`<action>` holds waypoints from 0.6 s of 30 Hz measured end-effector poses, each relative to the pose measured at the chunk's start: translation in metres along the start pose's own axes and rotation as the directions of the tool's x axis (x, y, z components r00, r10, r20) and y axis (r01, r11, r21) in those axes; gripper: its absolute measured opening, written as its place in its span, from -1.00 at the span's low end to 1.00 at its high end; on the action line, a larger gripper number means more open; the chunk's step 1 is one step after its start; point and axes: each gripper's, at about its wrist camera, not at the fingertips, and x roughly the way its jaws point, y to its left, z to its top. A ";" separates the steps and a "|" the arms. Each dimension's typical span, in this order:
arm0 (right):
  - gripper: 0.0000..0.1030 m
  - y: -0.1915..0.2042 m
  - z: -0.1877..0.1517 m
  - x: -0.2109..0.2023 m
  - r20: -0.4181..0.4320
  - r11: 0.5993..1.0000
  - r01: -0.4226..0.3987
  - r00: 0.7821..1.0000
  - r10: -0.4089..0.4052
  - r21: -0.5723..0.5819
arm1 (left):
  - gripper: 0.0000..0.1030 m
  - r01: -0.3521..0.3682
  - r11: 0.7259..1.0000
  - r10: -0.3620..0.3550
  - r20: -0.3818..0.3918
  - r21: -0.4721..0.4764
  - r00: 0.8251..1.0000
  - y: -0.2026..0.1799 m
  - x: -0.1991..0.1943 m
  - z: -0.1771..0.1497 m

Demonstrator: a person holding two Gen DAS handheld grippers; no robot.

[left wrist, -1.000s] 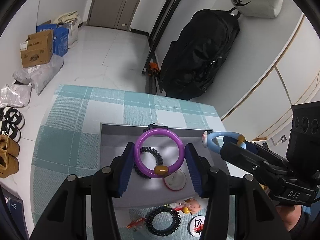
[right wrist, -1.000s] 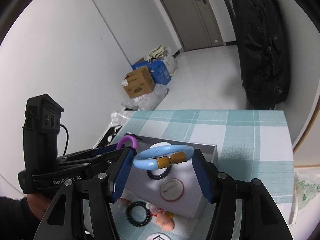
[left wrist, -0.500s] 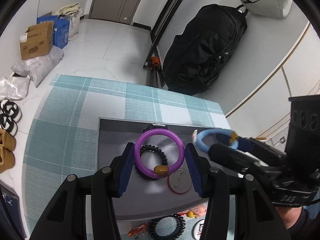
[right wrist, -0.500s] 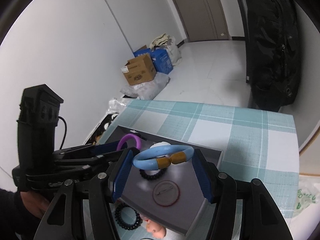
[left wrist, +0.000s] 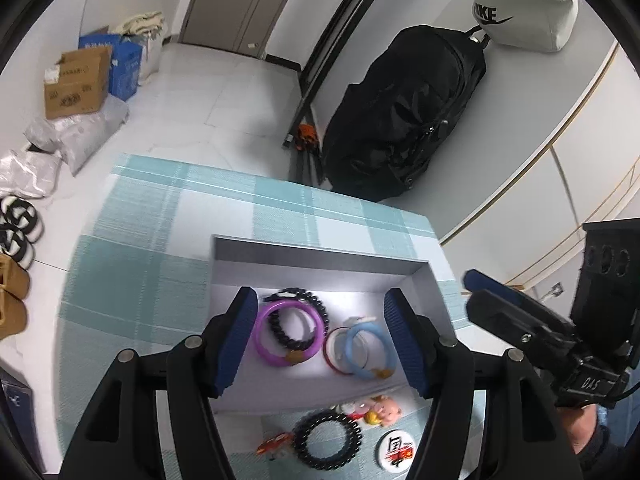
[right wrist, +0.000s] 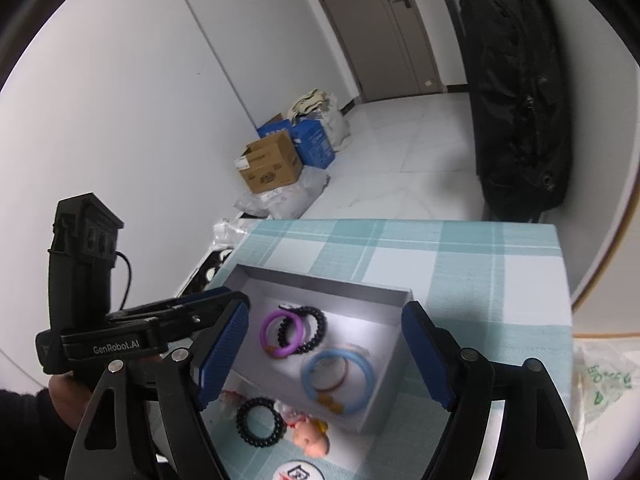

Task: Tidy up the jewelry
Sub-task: 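Carry both bangles over the white box and open both grippers inside, then withdraw both grippers from the box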

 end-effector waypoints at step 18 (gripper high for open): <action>0.88 0.020 -0.038 -0.049 0.076 0.995 0.093 0.993 -0.090 -0.042 | 0.20 -0.172 0.984 0.170 0.048 0.042 0.984 -0.010 -0.035 -0.036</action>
